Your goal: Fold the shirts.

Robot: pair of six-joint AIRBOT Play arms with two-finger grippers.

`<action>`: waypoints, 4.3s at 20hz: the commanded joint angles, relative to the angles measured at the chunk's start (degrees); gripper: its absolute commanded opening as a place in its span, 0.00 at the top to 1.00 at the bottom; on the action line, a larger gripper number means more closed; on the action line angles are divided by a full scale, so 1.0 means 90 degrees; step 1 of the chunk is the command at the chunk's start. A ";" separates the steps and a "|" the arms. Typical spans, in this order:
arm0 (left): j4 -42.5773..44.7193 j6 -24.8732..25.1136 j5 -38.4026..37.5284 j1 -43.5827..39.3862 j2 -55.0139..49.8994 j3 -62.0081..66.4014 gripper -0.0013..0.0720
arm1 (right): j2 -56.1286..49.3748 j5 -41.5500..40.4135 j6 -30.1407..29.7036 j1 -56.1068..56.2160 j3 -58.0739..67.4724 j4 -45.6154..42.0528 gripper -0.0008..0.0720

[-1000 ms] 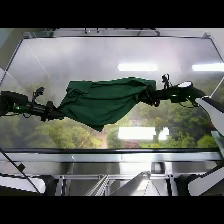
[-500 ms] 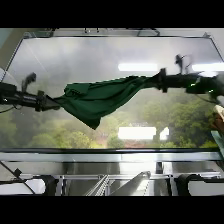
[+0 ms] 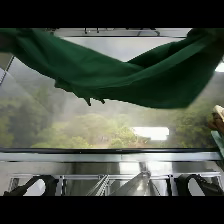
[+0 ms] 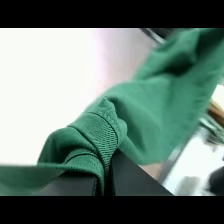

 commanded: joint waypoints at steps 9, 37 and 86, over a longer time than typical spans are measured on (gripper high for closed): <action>0.0372 -0.0374 -0.0658 -0.0493 -0.2939 -0.0940 0.94 | -0.3932 -0.1554 0.0112 0.0988 -0.0406 -0.0624 0.96; 0.2220 -0.0918 -0.0017 0.0920 -0.2880 -0.3891 0.01 | -0.6239 0.1032 -0.0321 -0.0707 -0.0923 -0.3852 0.47; -0.0075 -0.0359 -0.2273 0.1379 0.3371 0.0503 0.95 | 0.0593 0.3113 -0.0918 -0.2696 -0.0165 0.6734 0.96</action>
